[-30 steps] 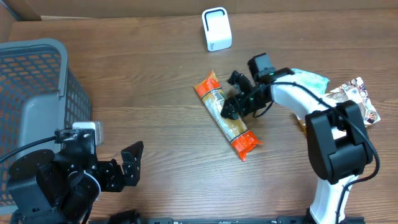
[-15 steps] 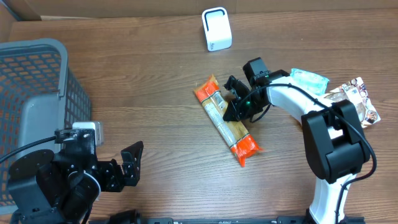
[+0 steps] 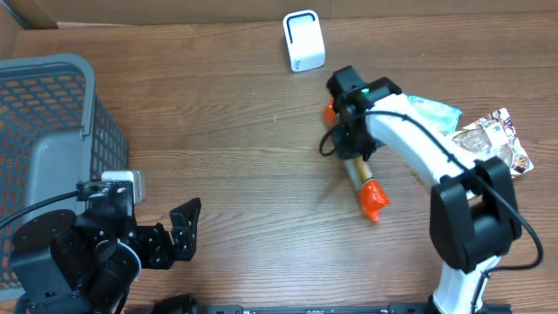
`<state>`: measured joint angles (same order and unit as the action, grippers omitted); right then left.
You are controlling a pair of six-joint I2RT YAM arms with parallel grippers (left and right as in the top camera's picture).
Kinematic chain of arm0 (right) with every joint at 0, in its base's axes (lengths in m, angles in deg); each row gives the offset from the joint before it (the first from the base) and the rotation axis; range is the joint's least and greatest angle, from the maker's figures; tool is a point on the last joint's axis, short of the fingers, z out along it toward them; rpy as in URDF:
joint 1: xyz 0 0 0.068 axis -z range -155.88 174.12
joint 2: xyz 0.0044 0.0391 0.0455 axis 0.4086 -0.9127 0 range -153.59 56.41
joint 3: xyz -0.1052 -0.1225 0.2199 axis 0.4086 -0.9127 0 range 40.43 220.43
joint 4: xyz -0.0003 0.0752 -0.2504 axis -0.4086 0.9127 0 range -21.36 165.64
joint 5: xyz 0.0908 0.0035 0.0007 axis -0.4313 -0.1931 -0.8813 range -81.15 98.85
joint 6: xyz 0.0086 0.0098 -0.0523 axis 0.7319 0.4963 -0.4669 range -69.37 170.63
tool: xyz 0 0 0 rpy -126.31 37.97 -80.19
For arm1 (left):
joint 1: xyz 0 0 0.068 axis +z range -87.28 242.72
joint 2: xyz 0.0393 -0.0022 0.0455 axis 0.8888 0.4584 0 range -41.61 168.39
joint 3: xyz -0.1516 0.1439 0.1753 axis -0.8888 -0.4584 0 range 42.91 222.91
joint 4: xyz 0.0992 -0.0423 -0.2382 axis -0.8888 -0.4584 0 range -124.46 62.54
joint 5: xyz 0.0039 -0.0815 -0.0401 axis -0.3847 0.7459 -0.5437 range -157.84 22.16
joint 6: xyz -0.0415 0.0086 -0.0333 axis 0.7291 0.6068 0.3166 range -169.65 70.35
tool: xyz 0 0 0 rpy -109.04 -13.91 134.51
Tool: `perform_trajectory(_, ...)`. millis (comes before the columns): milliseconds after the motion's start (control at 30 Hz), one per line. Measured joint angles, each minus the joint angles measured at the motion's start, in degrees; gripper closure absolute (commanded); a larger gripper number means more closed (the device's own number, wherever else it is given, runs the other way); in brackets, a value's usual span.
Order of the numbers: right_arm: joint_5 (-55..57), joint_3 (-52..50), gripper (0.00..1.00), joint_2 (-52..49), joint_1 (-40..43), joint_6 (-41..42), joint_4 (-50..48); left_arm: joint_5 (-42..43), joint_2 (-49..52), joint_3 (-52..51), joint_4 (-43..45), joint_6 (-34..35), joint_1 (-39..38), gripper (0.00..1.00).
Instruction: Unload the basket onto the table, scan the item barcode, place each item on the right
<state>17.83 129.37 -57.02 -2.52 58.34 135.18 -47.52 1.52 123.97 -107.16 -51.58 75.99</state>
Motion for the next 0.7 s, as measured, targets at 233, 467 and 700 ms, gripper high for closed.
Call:
perform_trajectory(233,17.3,-0.6,0.96,0.4,-11.5,10.7,3.5,0.0,0.0,0.0,0.0,0.0,0.0,0.01)
perform_trajectory(467,18.8,-0.8,0.88,-1.3,-19.7,13.5,1.1,0.0,0.0,0.0,0.0,0.0,0.0,0.01)
perform_trajectory(700,13.2,-0.9,0.78,-5.7,-19.7,12.5,-2.3,0.0,0.0,0.0,0.0,0.0,0.0,0.00)
